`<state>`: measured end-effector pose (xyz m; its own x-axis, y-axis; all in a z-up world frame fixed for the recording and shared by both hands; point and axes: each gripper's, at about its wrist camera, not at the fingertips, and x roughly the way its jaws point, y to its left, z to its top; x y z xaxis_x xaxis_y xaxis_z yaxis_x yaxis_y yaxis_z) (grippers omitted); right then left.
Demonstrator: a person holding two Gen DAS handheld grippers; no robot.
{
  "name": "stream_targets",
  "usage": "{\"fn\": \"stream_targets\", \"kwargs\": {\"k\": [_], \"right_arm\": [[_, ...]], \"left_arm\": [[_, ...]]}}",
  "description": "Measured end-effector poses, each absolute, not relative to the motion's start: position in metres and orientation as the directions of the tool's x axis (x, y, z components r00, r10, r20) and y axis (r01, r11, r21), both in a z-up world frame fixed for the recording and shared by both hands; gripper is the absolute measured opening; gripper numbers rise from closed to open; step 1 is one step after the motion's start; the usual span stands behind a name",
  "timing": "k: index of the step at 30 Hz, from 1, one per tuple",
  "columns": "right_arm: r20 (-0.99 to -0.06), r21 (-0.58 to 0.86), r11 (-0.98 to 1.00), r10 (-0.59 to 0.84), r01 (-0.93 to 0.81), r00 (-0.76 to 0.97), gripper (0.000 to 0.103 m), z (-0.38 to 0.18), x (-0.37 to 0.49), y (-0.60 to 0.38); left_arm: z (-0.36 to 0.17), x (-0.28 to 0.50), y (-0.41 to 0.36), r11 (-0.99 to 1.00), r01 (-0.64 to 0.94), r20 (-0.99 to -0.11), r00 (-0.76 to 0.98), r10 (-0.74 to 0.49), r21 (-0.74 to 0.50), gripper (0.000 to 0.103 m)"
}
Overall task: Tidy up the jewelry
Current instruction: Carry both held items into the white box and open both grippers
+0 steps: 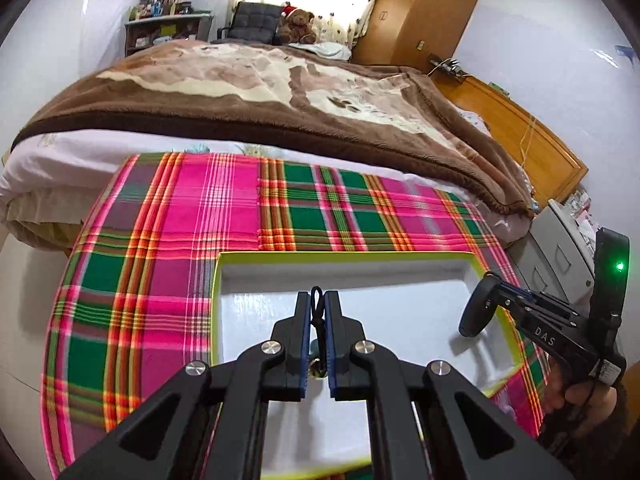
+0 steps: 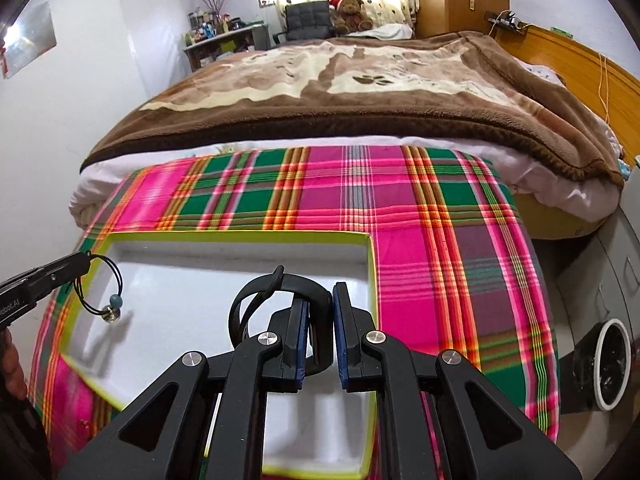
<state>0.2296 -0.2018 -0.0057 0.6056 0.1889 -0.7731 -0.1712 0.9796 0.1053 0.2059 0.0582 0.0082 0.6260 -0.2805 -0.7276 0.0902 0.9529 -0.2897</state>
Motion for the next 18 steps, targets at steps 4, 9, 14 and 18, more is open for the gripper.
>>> {"fn": "stream_targets", "kwargs": {"k": [4,9,14,18], "right_arm": [[-0.786,0.097,0.982,0.177,-0.164,0.592,0.012,-0.013,0.239,-0.202],[-0.797,0.080,0.982,0.168,-0.174,0.580,0.012,-0.017,0.247,-0.199],[-0.798,0.057,0.983,0.148,-0.172,0.584,0.012,-0.021,0.252,-0.195],[-0.803,0.039,0.985,0.131,-0.169,0.581,0.012,-0.023,0.255,-0.194]], "left_arm": [[0.000,0.217,0.056,0.961,0.082,-0.743,0.618,-0.258,-0.266,0.007],[-0.010,0.224,0.053,0.967,0.074,-0.767,0.595,-0.240,-0.245,0.007],[-0.015,0.226,0.052,0.979,0.054,-0.781,0.596,-0.188,-0.195,0.008],[-0.022,0.230,0.057,0.972,0.046,-0.794,0.569,-0.214,-0.230,0.009]]}}
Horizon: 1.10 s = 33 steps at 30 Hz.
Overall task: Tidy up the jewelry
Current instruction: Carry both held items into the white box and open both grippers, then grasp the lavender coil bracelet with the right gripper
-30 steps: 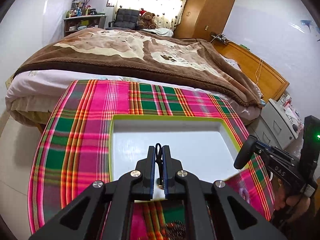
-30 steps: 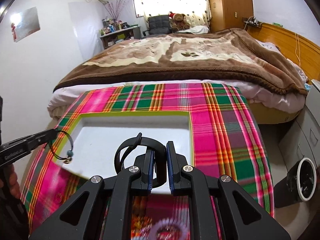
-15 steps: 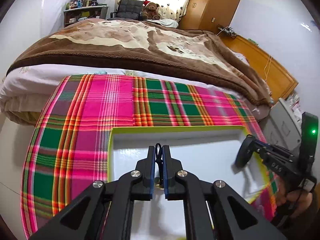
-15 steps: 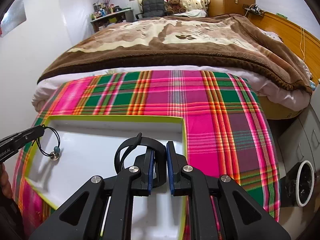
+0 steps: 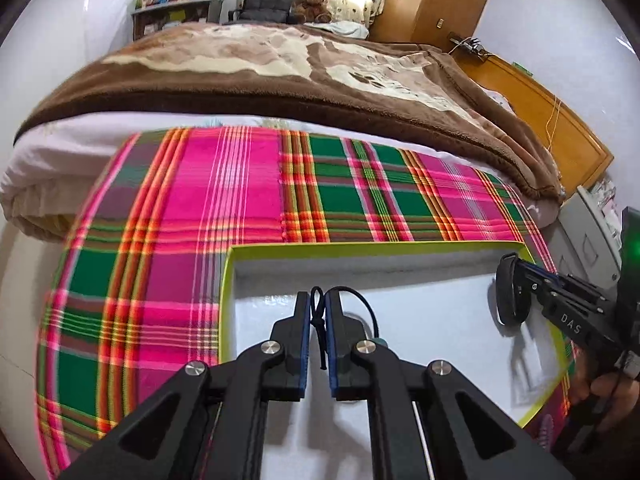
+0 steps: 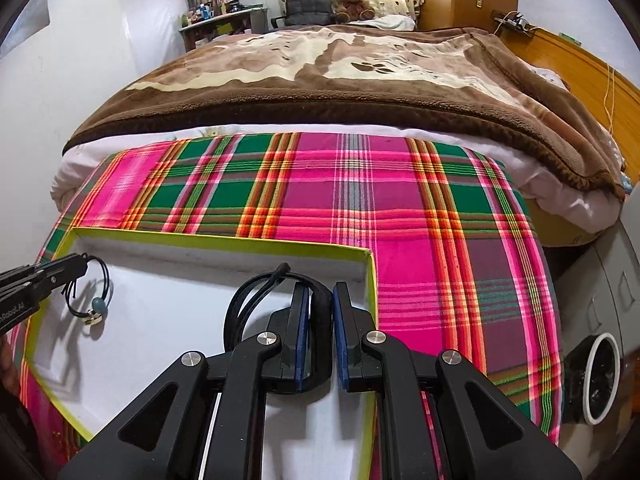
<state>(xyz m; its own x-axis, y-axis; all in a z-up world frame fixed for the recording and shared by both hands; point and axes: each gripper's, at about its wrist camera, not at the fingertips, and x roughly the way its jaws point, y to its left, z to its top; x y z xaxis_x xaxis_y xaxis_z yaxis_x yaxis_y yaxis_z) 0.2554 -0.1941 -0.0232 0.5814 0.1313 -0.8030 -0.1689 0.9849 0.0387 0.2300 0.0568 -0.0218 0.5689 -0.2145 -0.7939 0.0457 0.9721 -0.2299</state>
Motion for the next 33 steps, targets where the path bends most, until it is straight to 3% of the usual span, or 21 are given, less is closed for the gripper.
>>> {"fn": "stream_targets", "kwargs": {"k": [15,19,23,33], "right_arm": [[-0.792,0.019,0.982,0.129,-0.187,0.597,0.016,-0.020,0.255,-0.189],[-0.778,0.038,0.980,0.151,-0.195,0.610,0.019,-0.013,0.247,-0.189],[-0.757,0.058,0.976,0.180,-0.210,0.628,0.035,-0.002,0.235,-0.189],[-0.687,0.131,0.963,0.260,-0.236,0.679,0.036,0.025,0.171,-0.204]], "left_arm": [[-0.023,0.225,0.062,0.969,0.023,-0.801,0.559,-0.215,-0.244,0.028],[-0.016,0.216,0.062,0.971,0.030,-0.791,0.574,-0.212,-0.238,0.044],[-0.005,0.200,0.063,0.974,0.023,-0.777,0.599,-0.193,-0.224,0.045],[0.016,0.135,0.070,0.964,0.034,-0.723,0.655,-0.222,-0.265,0.049]]}}
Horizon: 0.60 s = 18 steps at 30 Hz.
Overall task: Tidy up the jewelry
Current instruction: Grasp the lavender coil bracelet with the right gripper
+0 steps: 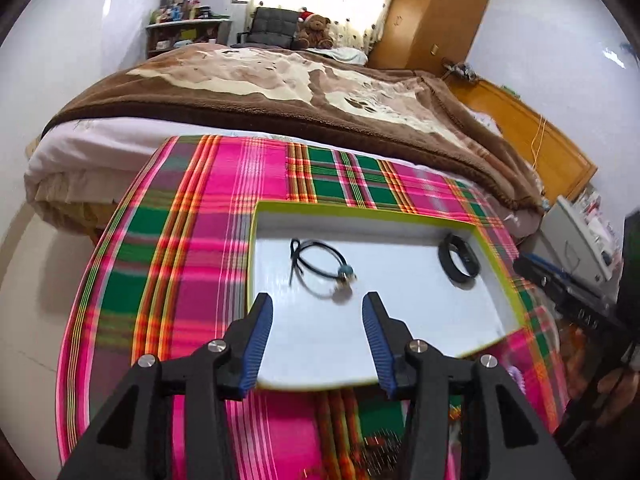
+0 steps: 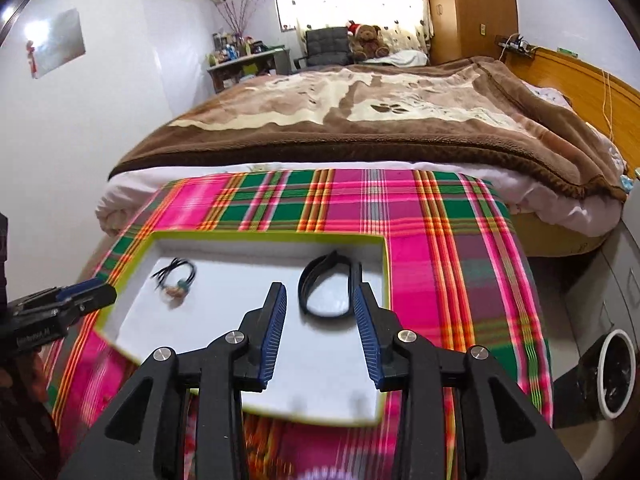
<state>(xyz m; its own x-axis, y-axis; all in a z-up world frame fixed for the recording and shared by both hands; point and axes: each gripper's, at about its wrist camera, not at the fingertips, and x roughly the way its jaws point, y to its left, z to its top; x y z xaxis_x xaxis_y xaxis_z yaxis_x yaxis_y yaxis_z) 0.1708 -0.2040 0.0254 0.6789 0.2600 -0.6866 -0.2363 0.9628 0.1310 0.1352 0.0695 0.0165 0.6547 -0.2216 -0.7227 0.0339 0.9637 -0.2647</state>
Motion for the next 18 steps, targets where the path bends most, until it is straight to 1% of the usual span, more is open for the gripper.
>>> {"fn": "stream_targets", "kwargs": {"k": [8,12,15,18], "right_arm": [[-0.688,0.162,0.963,0.267,-0.217,0.675,0.036,0.017,0.118,-0.222],[-0.713,0.153,0.970,0.239,-0.187,0.659,0.036,0.005,0.104,-0.236],[-0.736,0.139,0.975,0.220,-0.176,0.640,0.036,-0.006,0.098,-0.242],[-0.748,0.139,0.971,0.233,-0.197,0.622,0.036,-0.016,0.089,-0.243]], "left_arm": [[0.018,0.093,0.076,0.954,0.020,-0.703,0.671,-0.234,-0.298,0.049],[0.015,0.075,0.077,0.953,0.023,-0.702,0.671,-0.239,-0.303,0.049],[0.009,0.067,0.079,0.944,0.012,-0.700,0.668,-0.253,-0.330,0.049],[0.002,0.057,0.079,0.944,0.013,-0.706,0.660,-0.256,-0.330,0.049]]}}
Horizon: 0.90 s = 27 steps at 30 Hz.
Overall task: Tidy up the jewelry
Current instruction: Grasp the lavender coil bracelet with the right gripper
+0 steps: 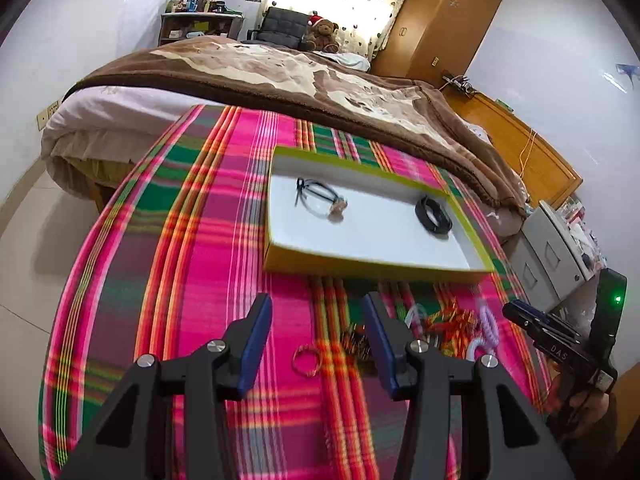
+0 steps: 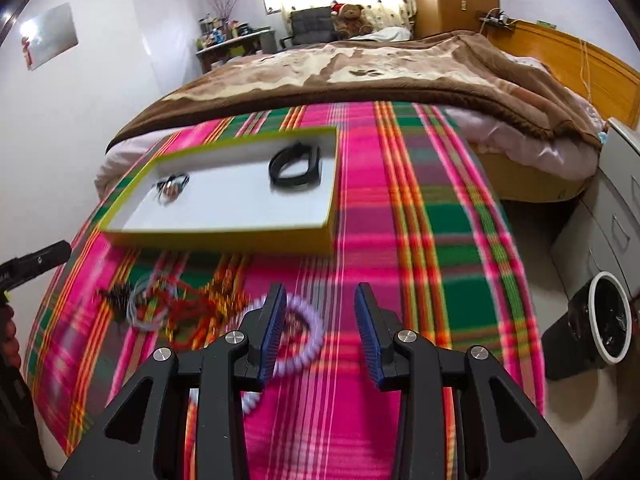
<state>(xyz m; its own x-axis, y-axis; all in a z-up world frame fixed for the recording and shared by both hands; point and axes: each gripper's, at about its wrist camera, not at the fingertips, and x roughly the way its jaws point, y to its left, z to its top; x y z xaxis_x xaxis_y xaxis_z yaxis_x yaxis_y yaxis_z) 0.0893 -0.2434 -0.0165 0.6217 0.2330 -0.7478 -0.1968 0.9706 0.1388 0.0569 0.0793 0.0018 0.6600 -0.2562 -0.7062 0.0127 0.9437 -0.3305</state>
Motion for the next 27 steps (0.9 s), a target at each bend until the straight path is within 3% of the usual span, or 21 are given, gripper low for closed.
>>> {"fn": "stream_targets", "kwargs": {"k": [14,15,17,22,27], "right_arm": [[-0.782,0.117,0.971,0.220,-0.210,0.583,0.036,-0.036,0.084,-0.241],[-0.783,0.120,0.970,0.223,-0.211,0.581,0.034,-0.036,0.084,-0.241],[-0.784,0.119,0.969,0.225,-0.216,0.579,0.018,-0.037,0.084,-0.239],[-0.780,0.137,0.965,0.244,-0.223,0.577,0.010,-0.037,0.082,-0.241],[-0.759,0.169,0.964,0.261,-0.206,0.596,0.009,-0.032,0.080,-0.248]], "left_arm": [[-0.021,0.031,0.093,0.944,-0.054,-0.740,0.636,-0.220,-0.327,0.049],[-0.021,0.031,0.093,0.944,-0.054,-0.741,0.635,-0.219,-0.325,0.049],[-0.022,0.031,0.092,0.946,-0.053,-0.744,0.632,-0.217,-0.320,0.049],[-0.025,0.031,0.089,0.949,-0.055,-0.754,0.622,-0.211,-0.311,0.049],[-0.028,0.031,0.088,0.951,-0.053,-0.758,0.618,-0.209,-0.306,0.049]]}}
